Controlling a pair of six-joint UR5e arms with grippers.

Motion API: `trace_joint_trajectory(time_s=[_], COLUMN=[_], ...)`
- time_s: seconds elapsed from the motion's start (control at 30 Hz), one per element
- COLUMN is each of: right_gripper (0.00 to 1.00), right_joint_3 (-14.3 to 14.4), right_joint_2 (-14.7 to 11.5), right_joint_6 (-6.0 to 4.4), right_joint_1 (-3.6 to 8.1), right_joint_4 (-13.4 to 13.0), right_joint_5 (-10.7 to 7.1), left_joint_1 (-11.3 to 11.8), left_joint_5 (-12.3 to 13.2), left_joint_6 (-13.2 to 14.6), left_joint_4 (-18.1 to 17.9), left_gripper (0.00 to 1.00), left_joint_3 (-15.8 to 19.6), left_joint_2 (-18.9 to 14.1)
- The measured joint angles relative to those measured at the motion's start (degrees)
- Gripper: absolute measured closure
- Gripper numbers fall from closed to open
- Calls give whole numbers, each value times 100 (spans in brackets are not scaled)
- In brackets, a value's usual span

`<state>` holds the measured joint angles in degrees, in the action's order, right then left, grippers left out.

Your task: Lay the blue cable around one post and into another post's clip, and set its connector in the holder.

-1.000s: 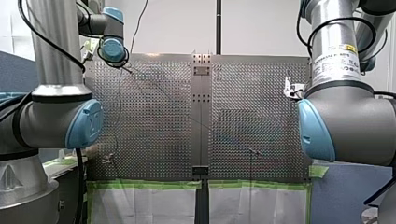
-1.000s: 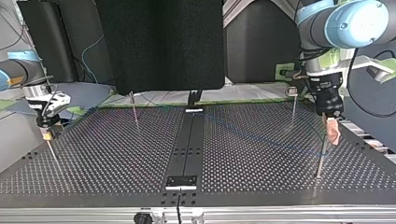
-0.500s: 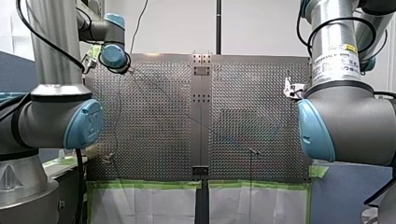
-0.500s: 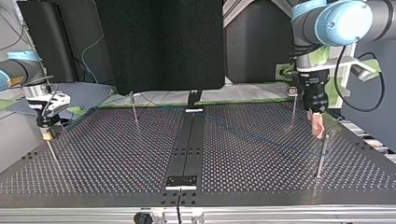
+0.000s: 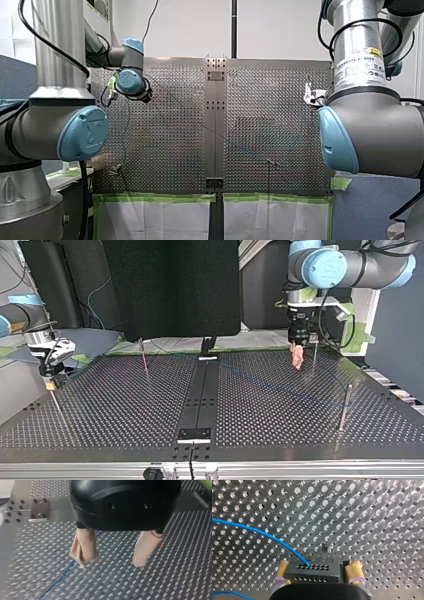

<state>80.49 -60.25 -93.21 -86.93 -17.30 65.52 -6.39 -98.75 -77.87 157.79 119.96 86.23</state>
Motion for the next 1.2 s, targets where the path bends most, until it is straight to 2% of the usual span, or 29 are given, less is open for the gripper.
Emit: trace_joint_trajectory(time_s=[0.3,0.63,1.2], right_gripper=[0,0,0], right_joint_3=[0,0,0], right_joint_2=[0,0,0], right_joint_6=[0,0,0], right_joint_1=[0,0,0], right_joint_4=[0,-1,0], right_joint_5=[0,0,0], left_joint_1=[-395,-883,-1705], left_joint_5=[-289,-63,-36], left_joint_6=[-394,-883,-1705], left_joint_4=[-393,-883,-1702], left_gripper=[0,0,0], left_joint_3=[395,883,1706], left_joint_2=[395,883,1705])
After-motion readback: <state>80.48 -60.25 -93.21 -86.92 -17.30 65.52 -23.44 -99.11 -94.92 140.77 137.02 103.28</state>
